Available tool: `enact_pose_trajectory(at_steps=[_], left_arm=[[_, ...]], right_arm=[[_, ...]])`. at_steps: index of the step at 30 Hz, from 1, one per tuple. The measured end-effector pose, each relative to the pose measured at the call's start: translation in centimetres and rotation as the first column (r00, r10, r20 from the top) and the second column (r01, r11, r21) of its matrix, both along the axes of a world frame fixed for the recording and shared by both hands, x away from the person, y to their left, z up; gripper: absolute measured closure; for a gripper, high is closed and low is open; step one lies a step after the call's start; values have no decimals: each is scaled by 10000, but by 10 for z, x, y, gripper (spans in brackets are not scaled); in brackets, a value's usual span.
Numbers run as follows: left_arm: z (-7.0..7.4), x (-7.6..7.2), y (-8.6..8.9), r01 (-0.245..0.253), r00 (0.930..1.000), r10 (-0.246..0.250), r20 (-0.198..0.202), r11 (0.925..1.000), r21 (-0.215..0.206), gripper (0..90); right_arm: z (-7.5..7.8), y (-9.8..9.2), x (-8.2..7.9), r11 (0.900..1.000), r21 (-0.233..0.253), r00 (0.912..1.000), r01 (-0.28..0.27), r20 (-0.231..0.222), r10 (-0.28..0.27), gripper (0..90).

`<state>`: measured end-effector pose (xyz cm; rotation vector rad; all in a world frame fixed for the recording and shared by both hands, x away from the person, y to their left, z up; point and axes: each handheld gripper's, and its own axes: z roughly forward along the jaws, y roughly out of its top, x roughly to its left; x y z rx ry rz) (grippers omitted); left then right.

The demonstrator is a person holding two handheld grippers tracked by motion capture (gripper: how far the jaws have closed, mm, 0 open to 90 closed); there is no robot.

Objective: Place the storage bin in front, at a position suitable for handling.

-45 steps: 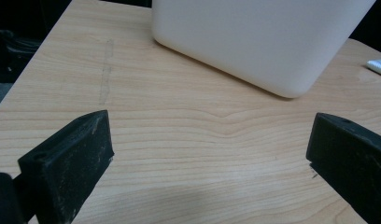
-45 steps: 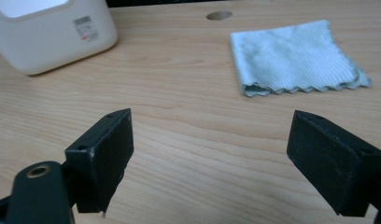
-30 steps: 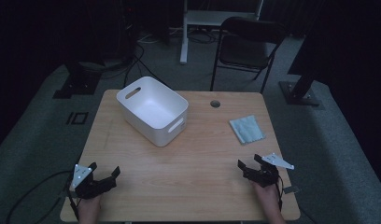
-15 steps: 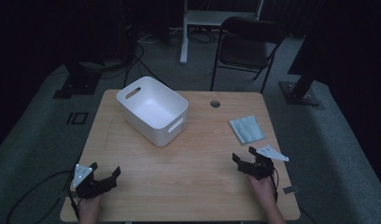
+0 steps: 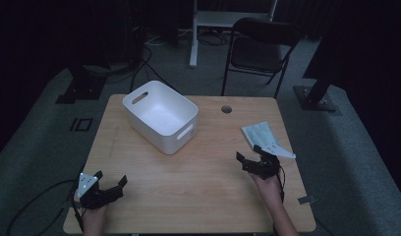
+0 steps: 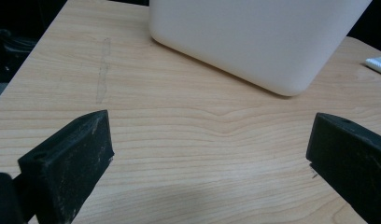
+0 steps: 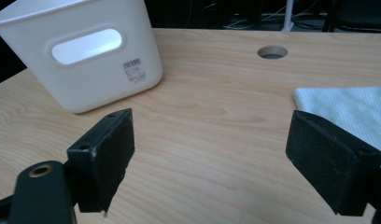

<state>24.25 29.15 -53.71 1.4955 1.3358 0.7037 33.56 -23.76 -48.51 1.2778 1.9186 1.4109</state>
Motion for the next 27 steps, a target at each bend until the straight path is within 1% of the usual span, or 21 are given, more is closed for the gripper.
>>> enact_pose_trajectory(at_steps=[4, 12, 22, 25, 26, 27], left_arm=[[0, 0, 0, -13, 10000, 13, -62, 10000, -23, 10], [0, 0, -1, 10, 10000, -10, -31, 10000, 13, 10], [0, 0, 0, 46, 10000, -46, -39, 10000, -33, 11], [0, 0, 0, 75, 9999, -75, -78, 10000, 24, 11], [0, 0, 0, 75, 9999, -75, -78, 10000, 24, 10], [0, 0, 0, 74, 9999, -74, -79, 10000, 23, 11]], right_arm=[[7, 8, 5, 9999, -38, 9999, -112, 44, 112, 153], [18, 26, 17, 9993, -47, 9992, -362, 181, 363, 154], [25, 47, 33, 9976, -33, 9976, -687, 70, 688, 154], [28, 55, 38, 9967, -151, 9968, -792, 57, 793, 154], [28, 55, 38, 9967, -151, 9968, -792, 57, 793, 154], [32, 62, 42, 9959, -149, 9960, -888, 74, 890, 154]])
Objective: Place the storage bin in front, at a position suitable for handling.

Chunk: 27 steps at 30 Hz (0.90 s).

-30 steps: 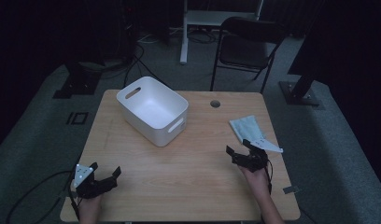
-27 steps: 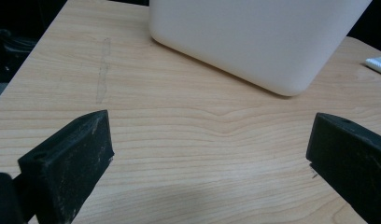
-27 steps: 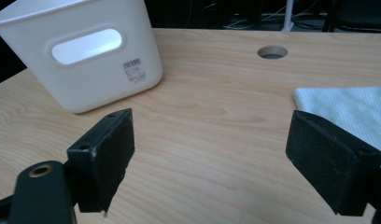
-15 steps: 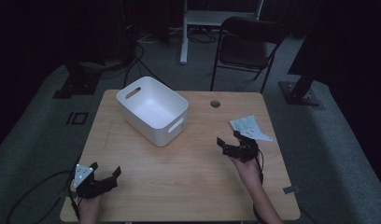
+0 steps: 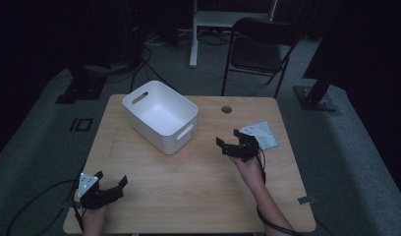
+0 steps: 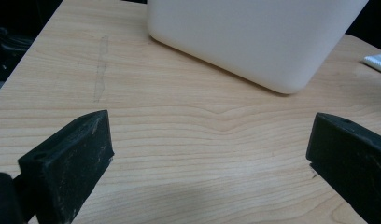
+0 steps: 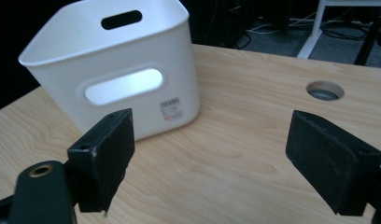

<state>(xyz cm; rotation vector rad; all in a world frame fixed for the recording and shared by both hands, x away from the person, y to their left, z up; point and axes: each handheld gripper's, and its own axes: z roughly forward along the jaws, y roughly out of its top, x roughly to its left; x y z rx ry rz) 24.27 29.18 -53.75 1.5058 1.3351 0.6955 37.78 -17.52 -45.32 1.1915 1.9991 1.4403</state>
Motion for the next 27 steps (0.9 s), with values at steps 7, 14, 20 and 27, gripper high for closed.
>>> enact_pose_trajectory(at_steps=[7, 14, 20, 27], left_arm=[[1, -1, 1, -36, 10000, 36, 28, 10000, -24, 10], [1, -2, 1, -11, 10000, 11, 43, 10000, 6, 11], [1, -3, 1, -19, 10000, 19, 68, 10000, -46, 10], [2, -4, 3, -61, 9999, 61, 88, 10000, -43, 11]], right_arm=[[6, 19, 12, 9997, 49, 9997, -251, 5, 251, 154], [9, 38, 25, 9990, 42, 9989, -455, -83, 455, 154], [12, 51, 37, 9983, 202, 9983, -551, -162, 555, 154], [17, 68, 51, 9982, 17, 9981, -592, -188, 592, 154]])
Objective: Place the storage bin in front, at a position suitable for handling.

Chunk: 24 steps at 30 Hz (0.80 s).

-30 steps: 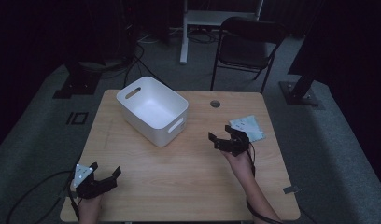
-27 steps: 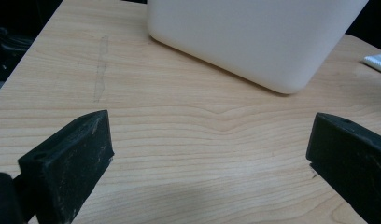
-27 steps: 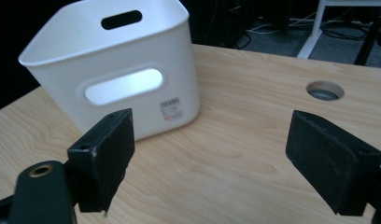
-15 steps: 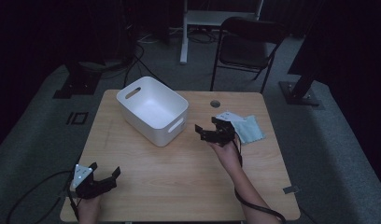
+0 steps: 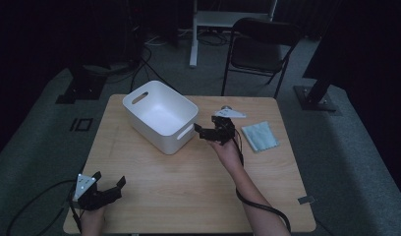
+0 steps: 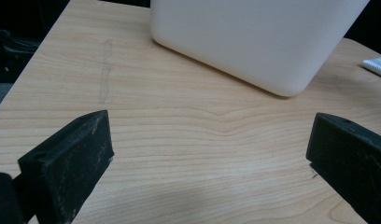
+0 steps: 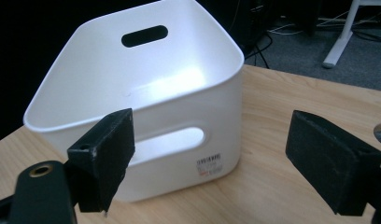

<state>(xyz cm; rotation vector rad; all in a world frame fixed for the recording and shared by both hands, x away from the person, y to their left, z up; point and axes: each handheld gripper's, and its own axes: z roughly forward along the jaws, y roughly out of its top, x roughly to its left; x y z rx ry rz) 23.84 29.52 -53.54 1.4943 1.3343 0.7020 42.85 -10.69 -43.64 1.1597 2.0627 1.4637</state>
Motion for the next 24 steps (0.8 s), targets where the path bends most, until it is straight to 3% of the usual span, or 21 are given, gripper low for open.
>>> enact_pose_trajectory(at_steps=[16, 21, 24], left_arm=[[0, -3, 2, -38, 10000, 38, 29, 10000, 1, 11], [1, -4, 4, -20, 9997, 34, 256, 9987, -515, 10], [1, -5, 4, 3, 9996, 11, 291, 9990, -458, 10]], right_arm=[[12, 24, 40, 9990, -269, 9993, 359, -115, -363, 155], [12, 31, 51, 9981, -488, 9991, 383, -177, -392, 155], [13, 34, 56, 9983, -421, 9989, 413, -197, -421, 205]])
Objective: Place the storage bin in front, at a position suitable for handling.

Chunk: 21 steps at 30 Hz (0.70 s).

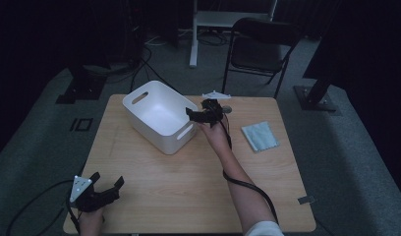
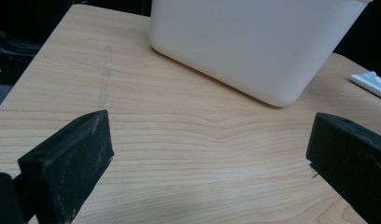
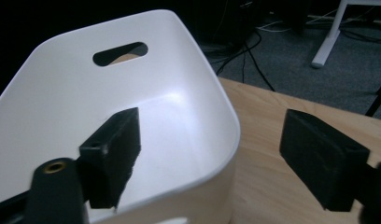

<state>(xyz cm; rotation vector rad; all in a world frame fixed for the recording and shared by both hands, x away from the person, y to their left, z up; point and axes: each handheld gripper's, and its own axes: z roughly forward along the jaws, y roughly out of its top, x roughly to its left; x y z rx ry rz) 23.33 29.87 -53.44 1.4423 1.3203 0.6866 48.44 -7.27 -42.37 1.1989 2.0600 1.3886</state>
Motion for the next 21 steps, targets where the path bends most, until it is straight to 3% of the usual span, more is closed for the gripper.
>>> enact_pose_trajectory(at_steps=[6, 9, 11, 15, 18, 21], left_arm=[[-1, 0, 0, -4, 9999, 8, -165, 9998, 217, 10], [-1, 0, 1, 14, 10000, -14, -35, 10000, -31, 10], [-1, -1, 1, 3, 10000, -3, -47, 10000, 16, 10], [-2, 0, 0, 31, 9999, -31, -144, 10000, 69, 10], [-2, 0, 1, 58, 9999, -58, -140, 10000, 33, 11], [-1, -1, 1, 160, 9998, -158, 74, 9994, -294, 10]], right_arm=[[-2, 4, 11, 9998, -125, 9997, 175, -169, -177, 246], [-3, 6, 16, 9992, -385, 9996, 127, -266, -137, 330], [-4, 7, 19, 9986, -521, 9996, 12, -287, -27, 420], [-6, 9, 24, 9991, -430, 9987, -48, -515, 25, 484], [-9, 13, 27, 9972, -738, 9982, 129, -581, -172, 529], [-11, 14, 30, 9958, -860, 9967, 306, -717, -368, 589]])
